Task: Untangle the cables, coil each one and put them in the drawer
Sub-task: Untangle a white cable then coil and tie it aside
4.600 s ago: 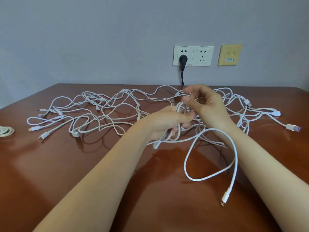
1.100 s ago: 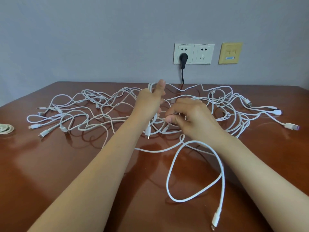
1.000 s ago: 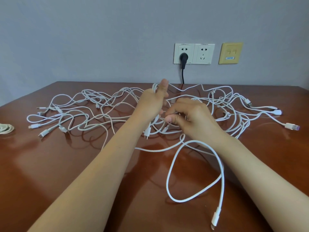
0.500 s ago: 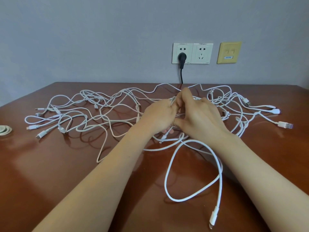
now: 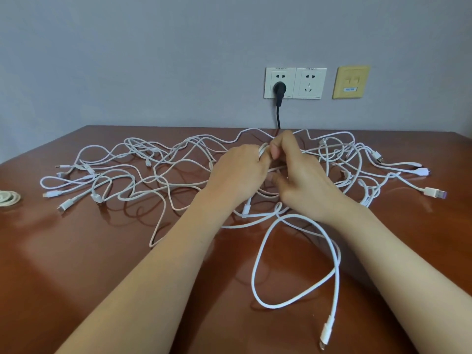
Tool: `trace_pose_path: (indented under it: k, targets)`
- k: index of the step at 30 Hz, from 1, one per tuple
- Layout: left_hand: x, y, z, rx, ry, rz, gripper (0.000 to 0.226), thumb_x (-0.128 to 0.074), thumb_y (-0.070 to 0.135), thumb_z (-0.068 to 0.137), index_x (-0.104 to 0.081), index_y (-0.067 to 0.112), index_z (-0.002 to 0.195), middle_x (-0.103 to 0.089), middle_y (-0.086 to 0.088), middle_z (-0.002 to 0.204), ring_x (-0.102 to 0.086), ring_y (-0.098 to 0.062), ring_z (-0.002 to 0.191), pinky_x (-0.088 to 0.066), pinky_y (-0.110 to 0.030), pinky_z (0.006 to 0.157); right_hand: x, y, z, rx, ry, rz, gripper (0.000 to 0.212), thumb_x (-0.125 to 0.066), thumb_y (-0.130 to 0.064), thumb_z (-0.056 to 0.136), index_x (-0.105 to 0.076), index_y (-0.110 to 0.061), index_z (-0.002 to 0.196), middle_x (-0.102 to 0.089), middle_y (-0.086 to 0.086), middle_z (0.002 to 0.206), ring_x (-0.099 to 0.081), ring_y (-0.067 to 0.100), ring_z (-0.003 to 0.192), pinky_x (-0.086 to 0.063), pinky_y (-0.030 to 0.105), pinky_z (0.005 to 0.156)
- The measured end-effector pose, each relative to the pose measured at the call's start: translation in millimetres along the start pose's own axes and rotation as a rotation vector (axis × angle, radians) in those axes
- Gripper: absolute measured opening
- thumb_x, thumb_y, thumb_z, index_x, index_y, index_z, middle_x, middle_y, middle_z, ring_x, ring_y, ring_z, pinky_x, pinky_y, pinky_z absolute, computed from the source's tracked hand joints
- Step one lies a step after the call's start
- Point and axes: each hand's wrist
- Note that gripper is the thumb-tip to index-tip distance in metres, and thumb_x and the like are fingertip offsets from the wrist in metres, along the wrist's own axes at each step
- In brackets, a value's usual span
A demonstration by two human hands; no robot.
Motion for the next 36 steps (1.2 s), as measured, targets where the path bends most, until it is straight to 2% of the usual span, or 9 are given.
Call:
trace_pose_path:
  k: [3,5,7,11,16,21,29,33,36]
  targets:
    - [2,-3,1,0.02,0.028,0.067,0.038,-0.031,0.036,0.095,-0.057,0.009,0.09,-0.055,-0.008,0.084,-0.053,-0.034,0.087,-0.036,-0.034,0.067,1,-2,0,-0.017,0.003,-0.07,0.034,-0.054,0.001,0.08,-0.028,-0.019,0.091,-0.058,0.013,0.07,-0.047,0.031,0.061,-0.042,0.043,0.06]
    - [4,-4,2,0.043,0.024,0.089,0.042,-0.031,0.04,0.095,-0.059,0.008,0.087,-0.054,-0.008,0.079,-0.053,-0.034,0.084,-0.034,-0.034,0.066,3,-4,0,0.005,0.039,-0.175,0.033,-0.058,-0.006,0.082,-0.029,-0.018,0.091,-0.057,0.008,0.064,-0.046,0.038,0.062,-0.032,0.04,0.057]
    - [5,-3,1,0.081,-0.025,0.039,0.042,-0.033,0.039,0.095,-0.051,0.009,0.072,-0.049,-0.006,0.068,-0.05,-0.032,0.075,-0.032,-0.033,0.063,4,-8,1,0.019,0.061,-0.253,0.032,-0.058,-0.007,0.081,-0.03,-0.017,0.091,-0.056,0.003,0.063,-0.046,0.037,0.064,-0.019,0.035,0.059]
    - [2,1,-2,0.088,-0.123,-0.03,0.043,-0.035,0.039,0.093,-0.039,0.014,0.058,-0.043,-0.004,0.06,-0.043,-0.027,0.064,-0.027,-0.033,0.053,7,-12,0,-0.037,0.036,-0.307,0.03,-0.051,-0.001,0.078,-0.029,-0.016,0.091,-0.046,-0.004,0.058,-0.034,0.028,0.057,-0.017,0.03,0.064]
    - [2,3,-3,0.04,-0.178,-0.064,0.049,-0.04,0.049,0.089,-0.035,0.012,0.057,-0.038,-0.003,0.053,-0.036,-0.02,0.052,-0.024,-0.033,0.049,11,-13,0,-0.109,0.011,-0.354,0.033,-0.048,0.001,0.073,-0.03,-0.017,0.095,-0.036,-0.01,0.058,-0.027,0.008,0.051,-0.013,0.029,0.064]
    - [7,-2,-2,0.05,-0.267,-0.227,0.066,-0.051,0.063,0.082,-0.048,-0.001,0.067,-0.036,-0.003,0.048,-0.036,-0.019,0.044,-0.035,-0.034,0.056,13,-9,2,-0.142,0.014,-0.394,0.032,-0.05,-0.002,0.075,-0.031,-0.018,0.094,-0.041,-0.008,0.061,-0.03,0.02,0.06,-0.017,0.029,0.068]
    - [15,-6,-3,0.046,-0.355,-0.271,0.038,-0.072,0.028,0.079,-0.039,0.01,0.069,-0.028,-0.001,0.053,-0.031,-0.017,0.045,-0.029,-0.028,0.049,12,-3,3,-0.116,0.004,-0.552,0.016,-0.051,-0.02,0.089,-0.035,-0.021,0.09,-0.045,-0.008,0.072,-0.052,0.026,0.086,-0.025,0.035,0.086]
    - [18,-5,0,0.06,-0.274,-0.306,0.032,-0.065,0.033,0.086,-0.053,0.003,0.081,-0.041,-0.007,0.062,-0.04,-0.019,0.048,-0.034,-0.022,0.041,13,-5,2,-0.096,0.052,-0.685,0.015,-0.047,-0.018,0.092,-0.032,-0.022,0.09,-0.036,-0.005,0.068,-0.054,0.032,0.084,-0.016,0.034,0.074]
    - [19,-4,0,0.072,-0.247,-0.303,0.031,-0.063,0.033,0.087,-0.047,0.009,0.077,-0.043,-0.008,0.065,-0.045,-0.018,0.052,-0.035,-0.019,0.038,15,-5,2,-0.09,0.081,-0.693,0.007,-0.042,-0.024,0.094,-0.04,-0.019,0.091,-0.048,-0.002,0.072,-0.054,0.032,0.081,-0.013,0.033,0.072]
Point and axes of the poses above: each hand's wrist, its own z-axis towards the middle knuckle, its own x-axis out of the back of the hand, y = z × x
